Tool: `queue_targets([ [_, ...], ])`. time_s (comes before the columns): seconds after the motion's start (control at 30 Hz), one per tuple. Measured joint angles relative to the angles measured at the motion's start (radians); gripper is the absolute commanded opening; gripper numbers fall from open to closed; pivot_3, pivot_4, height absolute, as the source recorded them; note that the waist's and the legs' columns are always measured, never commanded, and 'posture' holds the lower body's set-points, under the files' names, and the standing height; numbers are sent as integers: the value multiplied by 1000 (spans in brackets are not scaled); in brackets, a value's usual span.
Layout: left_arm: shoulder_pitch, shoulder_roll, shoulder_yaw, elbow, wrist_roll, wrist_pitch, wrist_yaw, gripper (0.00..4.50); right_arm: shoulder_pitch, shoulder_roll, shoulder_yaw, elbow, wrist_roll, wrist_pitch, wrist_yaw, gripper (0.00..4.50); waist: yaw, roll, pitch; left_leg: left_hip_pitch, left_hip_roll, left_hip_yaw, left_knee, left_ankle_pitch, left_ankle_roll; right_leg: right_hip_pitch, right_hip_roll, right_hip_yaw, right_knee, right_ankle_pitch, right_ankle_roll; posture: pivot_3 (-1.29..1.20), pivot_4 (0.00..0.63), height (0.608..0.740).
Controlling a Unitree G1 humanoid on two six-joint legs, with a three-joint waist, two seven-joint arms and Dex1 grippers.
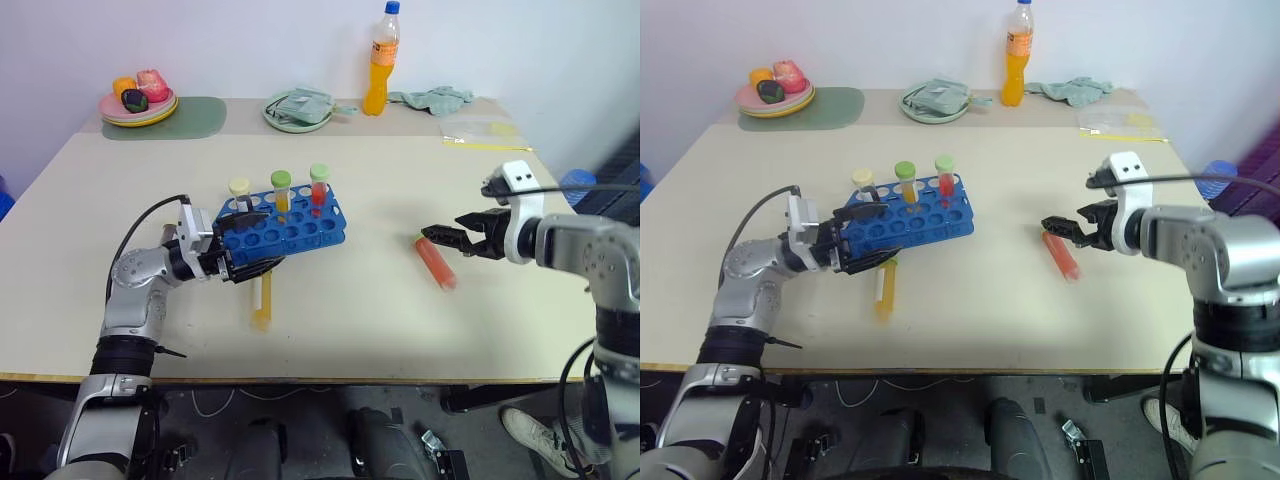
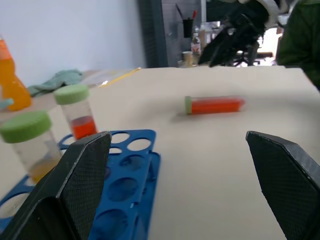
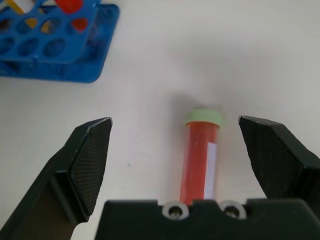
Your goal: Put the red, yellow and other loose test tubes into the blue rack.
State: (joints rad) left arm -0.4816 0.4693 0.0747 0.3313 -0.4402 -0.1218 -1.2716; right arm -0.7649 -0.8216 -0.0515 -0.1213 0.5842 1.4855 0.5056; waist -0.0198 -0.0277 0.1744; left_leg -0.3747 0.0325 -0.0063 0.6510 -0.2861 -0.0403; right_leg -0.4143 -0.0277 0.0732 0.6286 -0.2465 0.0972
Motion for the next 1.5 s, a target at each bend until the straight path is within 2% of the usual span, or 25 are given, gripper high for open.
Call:
queue_targets([
  [0.1,29,-6,-7,-24,4,0,15,4442,-62,-2,133,65,-53,49,-27,4500,0,-1,-1,0,0,0,0,0,0,0,0,0,-1,0,0,0,150,740],
  [0.17,57,-9,-8,-48,4,2,31,4442,-72,49,170,171,-94,44,-48,4500,0,-1,-1,-1,0,1,0,0,0,0,0,0,-1,0,0,0,150,740],
  [0.33,129,2,-7,-146,-6,24,63,4442,-113,103,286,339,-189,-59,-46,4500,-1,-1,0,-2,0,1,0,0,0,-3,0,1,0,2,3,0,150,740],
  [0.67,184,21,18,-230,-22,53,120,4442,-200,128,380,528,-297,-171,43,4500,-1,-1,0,-2,0,2,0,0,0,-3,0,1,0,2,3,0,150,740],
  [0.9,194,20,18,-247,-25,55,134,4442,-202,117,420,533,-337,-187,124,4500,-1,-1,0,-2,0,2,0,0,0,-3,0,1,0,2,3,0,150,740],
  [1.17,194,20,18,-247,-26,55,142,4442,-200,119,421,535,-368,-191,148,4500,-1,-1,0,-2,0,2,0,0,0,-3,0,1,0,2,3,0,150,740],
  [1.27,194,20,18,-247,-26,55,143,4500,-199,125,419,538,-376,-200,152,3692,-1,-1,-1,-2,0,2,0,0,0,-3,0,1,0,2,3,0,150,740],
  [1.43,194,20,18,-257,-26,55,147,4500,-192,128,419,537,-394,-227,160,1329,0,-1,-1,-2,0,2,0,0,0,-2,0,1,0,2,3,0,150,740],
  [1.47,194,20,18,-257,-26,55,147,4500,-192,129,419,535,-394,-228,162,976,-1,-1,-1,-2,0,2,0,0,0,-2,0,1,0,2,3,0,150,740],
  [1.5,195,20,18,-257,-26,55,148,4500,-191,130,419,532,-396,-229,162,814,-1,-1,-1,-1,0,1,0,0,0,-2,0,1,0,2,3,0,150,740],
])
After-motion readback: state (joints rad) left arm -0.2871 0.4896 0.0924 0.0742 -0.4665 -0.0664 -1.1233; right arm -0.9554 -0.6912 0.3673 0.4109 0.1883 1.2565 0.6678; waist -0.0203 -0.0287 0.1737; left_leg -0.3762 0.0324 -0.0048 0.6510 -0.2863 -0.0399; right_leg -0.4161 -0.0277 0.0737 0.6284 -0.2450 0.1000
